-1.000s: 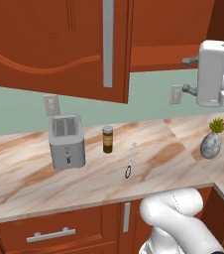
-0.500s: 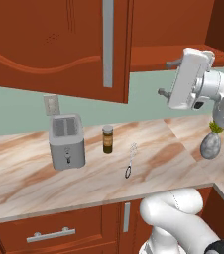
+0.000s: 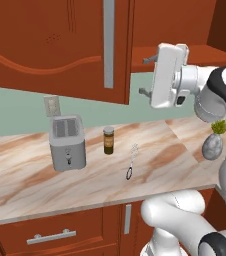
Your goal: Pick the pan from the cabinet and place it on the stove. Then turn on the stove burner for the pan.
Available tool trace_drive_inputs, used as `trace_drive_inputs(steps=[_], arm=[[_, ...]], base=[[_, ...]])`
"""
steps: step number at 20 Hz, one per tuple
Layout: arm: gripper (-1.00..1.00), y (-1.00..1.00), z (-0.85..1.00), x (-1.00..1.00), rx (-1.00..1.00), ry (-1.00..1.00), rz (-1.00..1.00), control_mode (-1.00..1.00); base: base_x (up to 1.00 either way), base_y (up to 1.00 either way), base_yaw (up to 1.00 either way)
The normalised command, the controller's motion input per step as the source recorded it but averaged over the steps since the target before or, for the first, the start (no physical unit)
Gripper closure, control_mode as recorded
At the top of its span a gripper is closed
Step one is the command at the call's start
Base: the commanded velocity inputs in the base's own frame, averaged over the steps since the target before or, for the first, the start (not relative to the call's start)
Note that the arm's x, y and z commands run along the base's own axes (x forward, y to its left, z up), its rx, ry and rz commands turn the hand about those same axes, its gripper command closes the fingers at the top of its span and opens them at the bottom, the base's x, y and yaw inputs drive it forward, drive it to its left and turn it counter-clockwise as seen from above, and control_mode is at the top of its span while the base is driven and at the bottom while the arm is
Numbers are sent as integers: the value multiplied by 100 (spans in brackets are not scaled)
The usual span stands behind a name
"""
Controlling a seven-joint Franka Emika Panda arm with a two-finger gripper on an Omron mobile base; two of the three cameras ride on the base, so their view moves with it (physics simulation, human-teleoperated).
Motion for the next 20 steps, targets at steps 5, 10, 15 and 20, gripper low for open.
trace_drive_inputs(steps=[5,10,15,20], arm=[[-100,18,0,37,-3,7,0,-100],[-100,1,0,34,0,0,3,-100],[-100,16,0,9,0,0,9,-100],[-100,36,0,-3,0,0,10,-100]], base=[[0,0,0],[0,0,0],[0,0,0],[0,0,0]])
